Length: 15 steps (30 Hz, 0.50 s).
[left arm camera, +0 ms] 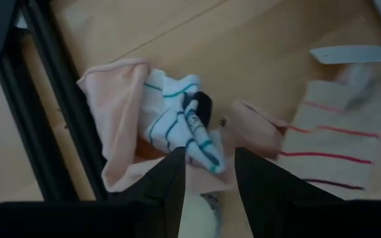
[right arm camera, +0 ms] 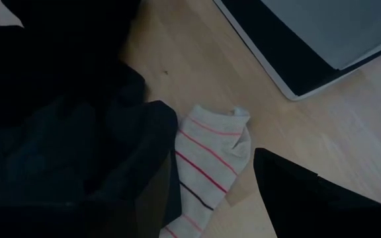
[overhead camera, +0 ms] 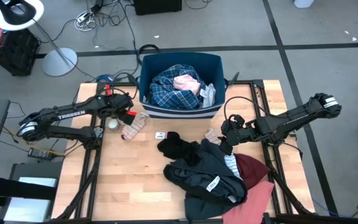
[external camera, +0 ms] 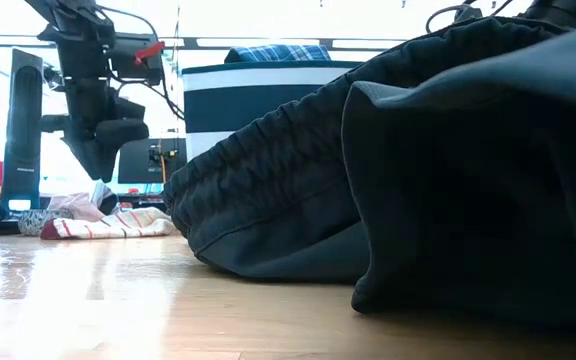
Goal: Sort clothes
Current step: Put the white sock into the laundry organizer
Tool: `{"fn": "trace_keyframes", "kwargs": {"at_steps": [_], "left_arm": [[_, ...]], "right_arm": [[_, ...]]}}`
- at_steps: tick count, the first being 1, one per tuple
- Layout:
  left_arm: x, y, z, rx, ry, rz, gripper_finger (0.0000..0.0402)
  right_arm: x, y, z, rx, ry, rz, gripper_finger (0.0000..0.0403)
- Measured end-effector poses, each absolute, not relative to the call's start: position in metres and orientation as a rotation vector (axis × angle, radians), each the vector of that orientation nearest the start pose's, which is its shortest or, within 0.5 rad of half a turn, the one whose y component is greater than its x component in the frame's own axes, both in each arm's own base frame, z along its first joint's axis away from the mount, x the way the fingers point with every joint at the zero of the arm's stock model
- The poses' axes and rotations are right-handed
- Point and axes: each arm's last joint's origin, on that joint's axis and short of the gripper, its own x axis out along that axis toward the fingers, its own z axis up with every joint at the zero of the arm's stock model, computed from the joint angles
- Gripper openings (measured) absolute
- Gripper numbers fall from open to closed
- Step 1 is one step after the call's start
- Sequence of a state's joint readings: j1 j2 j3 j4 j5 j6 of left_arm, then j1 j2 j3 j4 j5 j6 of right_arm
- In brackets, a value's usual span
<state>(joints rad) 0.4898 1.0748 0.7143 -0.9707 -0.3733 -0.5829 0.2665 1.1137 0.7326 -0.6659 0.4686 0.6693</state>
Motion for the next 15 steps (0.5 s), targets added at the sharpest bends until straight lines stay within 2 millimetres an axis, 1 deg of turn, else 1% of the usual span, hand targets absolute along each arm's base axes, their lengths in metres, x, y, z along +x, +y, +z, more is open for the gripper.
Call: {"fn": "trace_keyframes", "kwargs": {"at_steps": [6, 8, 10, 15], "left_arm": [[0.1456, 0.0946, 0.2085, -0.527, 1.131, 1.138, 0.0135], [0.1474, 0.0958, 0.2074, -0.531, 1.126, 1.136, 0.0126], [0.1472, 0.0964, 0.2076, -0.535, 1.124, 1.135, 0.0105], [0.1471, 0.0967, 0.2066, -0.529, 1.143, 1.122, 0.0023]], "right_arm": [[0.1964, 0.0401, 0.2239, 0.237, 0.86, -0.493, 0.0217], [0.1964, 0.0401, 0.2239, 0.237, 0.86, -0.493, 0.0217], [0.1964, 0.0401, 0.2239, 0.237, 0.86, -0.493, 0.0217], [0.1964, 0.0401, 0.2239, 0.237, 0.86, -0.493, 0.0217]]}}
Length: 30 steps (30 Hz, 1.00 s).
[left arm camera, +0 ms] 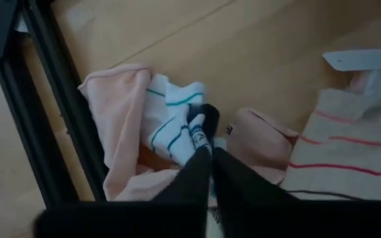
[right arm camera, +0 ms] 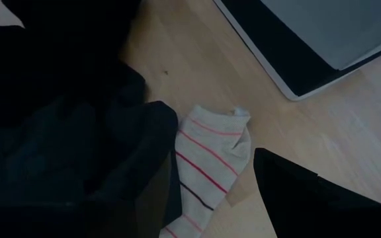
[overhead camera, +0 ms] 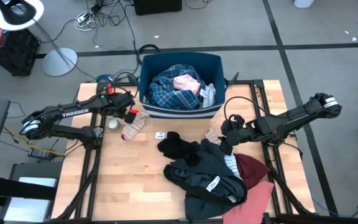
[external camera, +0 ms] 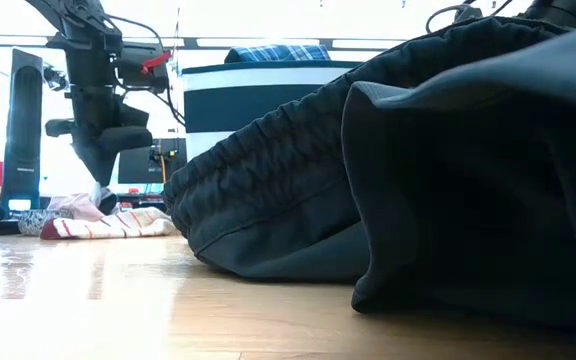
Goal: Sort clothes
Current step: Put the white sock into the laundry organizer
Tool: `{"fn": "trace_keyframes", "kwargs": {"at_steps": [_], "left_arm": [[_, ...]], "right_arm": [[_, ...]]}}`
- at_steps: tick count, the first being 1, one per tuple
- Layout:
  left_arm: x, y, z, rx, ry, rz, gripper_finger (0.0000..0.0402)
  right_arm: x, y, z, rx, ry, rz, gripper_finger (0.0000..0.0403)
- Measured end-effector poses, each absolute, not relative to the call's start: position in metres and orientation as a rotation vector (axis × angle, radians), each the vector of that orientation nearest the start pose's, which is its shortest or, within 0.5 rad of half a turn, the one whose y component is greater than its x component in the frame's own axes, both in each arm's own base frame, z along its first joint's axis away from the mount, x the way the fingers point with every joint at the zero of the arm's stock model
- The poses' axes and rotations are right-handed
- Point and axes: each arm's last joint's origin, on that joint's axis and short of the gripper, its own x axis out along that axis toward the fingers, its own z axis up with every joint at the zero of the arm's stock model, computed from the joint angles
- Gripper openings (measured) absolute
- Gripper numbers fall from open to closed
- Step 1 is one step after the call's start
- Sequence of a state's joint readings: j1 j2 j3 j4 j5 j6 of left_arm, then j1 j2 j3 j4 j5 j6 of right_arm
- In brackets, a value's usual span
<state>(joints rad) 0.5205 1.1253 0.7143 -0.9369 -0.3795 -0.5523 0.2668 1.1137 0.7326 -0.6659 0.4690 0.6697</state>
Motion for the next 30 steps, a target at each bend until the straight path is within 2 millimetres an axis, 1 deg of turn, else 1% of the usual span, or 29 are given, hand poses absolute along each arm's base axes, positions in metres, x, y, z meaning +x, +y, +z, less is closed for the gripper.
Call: {"fn": "trace_keyframes", "kwargs": {"at_steps": [2, 8, 10, 13, 16, 20, 25, 30], "left_arm": [[0.147, 0.097, 0.206, -0.532, 1.147, 1.109, 0.0007], [0.147, 0.095, 0.208, -0.556, 1.147, 1.089, 0.0002], [0.147, 0.095, 0.213, -0.556, 1.134, 1.086, 0.0002], [0.148, 0.095, 0.226, -0.556, 1.114, 1.08, 0.0001], [0.148, 0.095, 0.248, -0.539, 1.082, 1.067, 0.0001], [0.146, 0.094, 0.281, -0.52, 1.002, 1.046, 0.0001], [0.142, 0.091, 0.327, -0.487, 0.869, 1.017, 0.0], [0.138, 0.089, 0.375, -0.439, 0.692, 0.98, 0.0]], "right_arm": [[0.196, 0.04, 0.224, 0.237, 0.86, -0.493, 0.0217], [0.196, 0.04, 0.224, 0.237, 0.86, -0.493, 0.0217], [0.196, 0.04, 0.224, 0.237, 0.86, -0.493, 0.0217], [0.196, 0.04, 0.224, 0.237, 0.86, -0.493, 0.0217], [0.196, 0.04, 0.224, 0.236, 0.86, -0.492, 0.0217], [0.196, 0.04, 0.224, 0.229, 0.862, -0.489, 0.0217], [0.197, 0.04, 0.224, 0.229, 0.862, -0.489, 0.0217], [0.197, 0.04, 0.224, 0.231, 0.856, -0.487, 0.0217]]}}
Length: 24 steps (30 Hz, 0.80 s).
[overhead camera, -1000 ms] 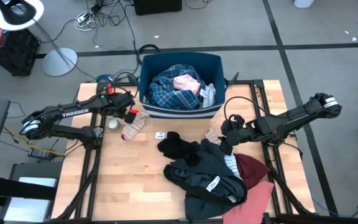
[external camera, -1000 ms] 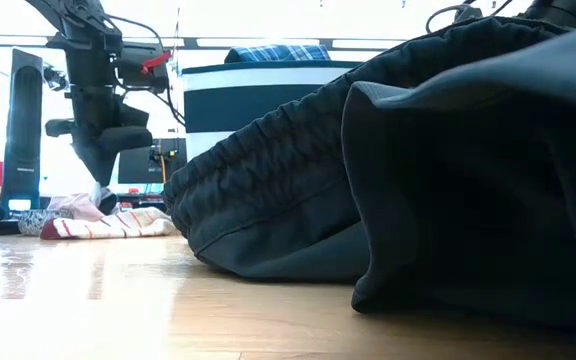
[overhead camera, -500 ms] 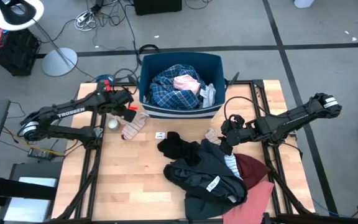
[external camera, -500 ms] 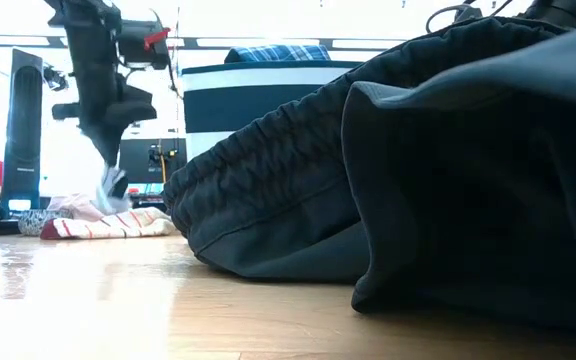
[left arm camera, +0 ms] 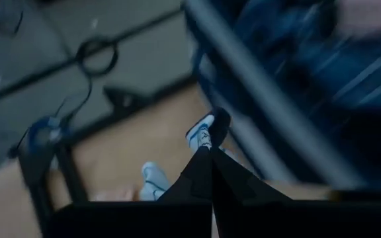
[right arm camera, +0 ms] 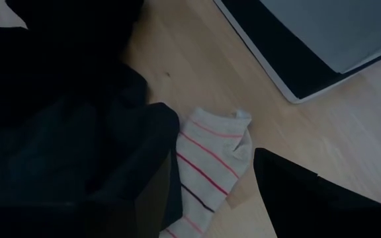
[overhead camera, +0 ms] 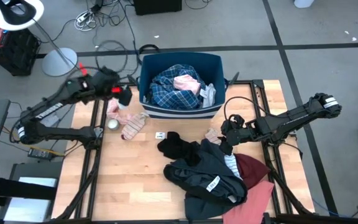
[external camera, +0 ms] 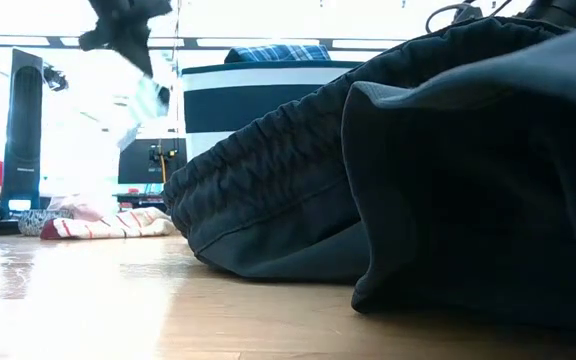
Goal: Sort clothes
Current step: Put the white sock into the laundry organizer
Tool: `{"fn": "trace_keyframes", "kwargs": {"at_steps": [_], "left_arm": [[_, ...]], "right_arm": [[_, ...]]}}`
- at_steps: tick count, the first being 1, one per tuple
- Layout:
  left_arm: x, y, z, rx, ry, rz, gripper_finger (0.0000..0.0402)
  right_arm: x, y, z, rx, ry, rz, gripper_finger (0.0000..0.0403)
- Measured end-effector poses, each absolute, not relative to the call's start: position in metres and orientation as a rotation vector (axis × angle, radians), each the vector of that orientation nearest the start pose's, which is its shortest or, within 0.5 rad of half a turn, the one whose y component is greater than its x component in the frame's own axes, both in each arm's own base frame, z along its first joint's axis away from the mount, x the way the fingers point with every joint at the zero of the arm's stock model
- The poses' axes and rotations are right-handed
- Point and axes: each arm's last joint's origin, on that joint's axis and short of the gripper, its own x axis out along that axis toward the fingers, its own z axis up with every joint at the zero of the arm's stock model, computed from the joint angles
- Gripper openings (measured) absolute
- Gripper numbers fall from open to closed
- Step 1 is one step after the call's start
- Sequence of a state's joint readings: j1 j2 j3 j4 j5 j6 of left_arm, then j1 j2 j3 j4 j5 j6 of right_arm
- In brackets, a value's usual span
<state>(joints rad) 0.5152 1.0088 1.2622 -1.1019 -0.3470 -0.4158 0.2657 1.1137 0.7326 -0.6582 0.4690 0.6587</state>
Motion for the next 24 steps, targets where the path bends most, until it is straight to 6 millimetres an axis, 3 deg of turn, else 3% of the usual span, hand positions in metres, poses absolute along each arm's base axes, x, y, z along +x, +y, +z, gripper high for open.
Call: {"fn": "trace_keyframes", "kwargs": {"at_steps": [7, 13, 17, 24], "left_arm": [[0.147, 0.092, 0.433, -0.355, 0.359, 0.834, 0.0], [0.175, 0.103, 0.456, -0.311, 0.208, 0.68, 0.0], [0.205, 0.117, 0.452, -0.319, 0.19, 0.568, 0.0], [0.254, 0.141, 0.424, -0.35, 0.247, 0.462, 0.0005]], "right_arm": [[0.2, 0.041, 0.226, 0.221, 0.829, -0.466, 0.0217], [0.201, 0.041, 0.227, 0.221, 0.821, -0.462, 0.0217], [0.201, 0.041, 0.227, 0.221, 0.821, -0.462, 0.0217], [0.201, 0.041, 0.227, 0.218, 0.823, -0.46, 0.0217]]}}
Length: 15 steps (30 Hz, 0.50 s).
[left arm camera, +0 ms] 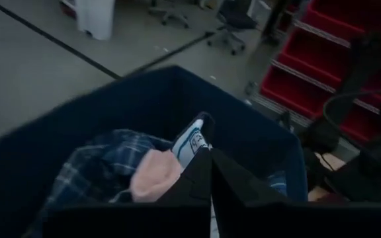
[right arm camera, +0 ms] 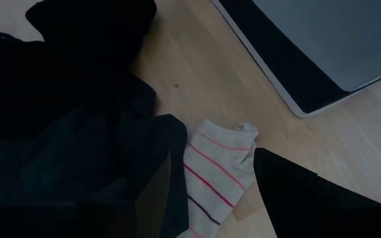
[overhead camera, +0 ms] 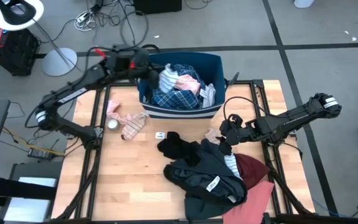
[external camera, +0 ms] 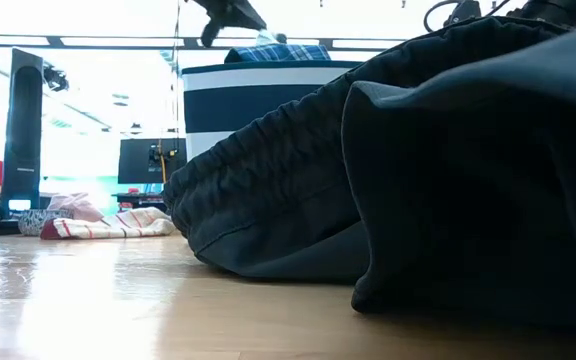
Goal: Sort clothes
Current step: Put the white sock into the laundry organizer
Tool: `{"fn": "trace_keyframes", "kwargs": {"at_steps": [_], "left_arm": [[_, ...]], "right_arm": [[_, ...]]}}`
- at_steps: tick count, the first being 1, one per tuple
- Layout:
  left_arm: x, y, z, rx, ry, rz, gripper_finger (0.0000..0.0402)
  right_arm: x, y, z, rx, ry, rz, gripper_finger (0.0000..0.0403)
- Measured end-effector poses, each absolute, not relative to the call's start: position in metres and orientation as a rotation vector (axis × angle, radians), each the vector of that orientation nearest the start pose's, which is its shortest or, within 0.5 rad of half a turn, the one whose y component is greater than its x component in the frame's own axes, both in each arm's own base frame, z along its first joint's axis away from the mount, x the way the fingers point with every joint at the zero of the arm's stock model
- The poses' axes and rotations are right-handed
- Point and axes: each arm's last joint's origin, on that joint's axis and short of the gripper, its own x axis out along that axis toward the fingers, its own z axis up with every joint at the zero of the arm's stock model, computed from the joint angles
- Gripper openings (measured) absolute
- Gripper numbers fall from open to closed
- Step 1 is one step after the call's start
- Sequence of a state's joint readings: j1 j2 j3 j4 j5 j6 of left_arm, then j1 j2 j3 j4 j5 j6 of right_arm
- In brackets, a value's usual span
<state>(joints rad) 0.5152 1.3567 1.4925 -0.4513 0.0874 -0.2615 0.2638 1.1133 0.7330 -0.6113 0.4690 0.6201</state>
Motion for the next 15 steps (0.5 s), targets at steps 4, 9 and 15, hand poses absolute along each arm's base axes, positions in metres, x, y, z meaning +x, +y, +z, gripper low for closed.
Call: {"fn": "trace_keyframes", "kwargs": {"at_steps": [4, 9, 15], "left_arm": [[0.275, 0.15, 0.406, -0.389, 0.3, 0.391, 0.0014], [0.295, 0.16, 0.38, -0.463, 0.39, 0.36, 0.0046], [0.31, 0.167, 0.359, -0.51, 0.452, 0.331, 0.0103]], "right_arm": [[0.201, 0.041, 0.227, 0.214, 0.824, -0.459, 0.0217], [0.201, 0.041, 0.227, 0.208, 0.826, -0.457, 0.0217], [0.201, 0.041, 0.227, 0.211, 0.83, -0.449, 0.0217]]}}
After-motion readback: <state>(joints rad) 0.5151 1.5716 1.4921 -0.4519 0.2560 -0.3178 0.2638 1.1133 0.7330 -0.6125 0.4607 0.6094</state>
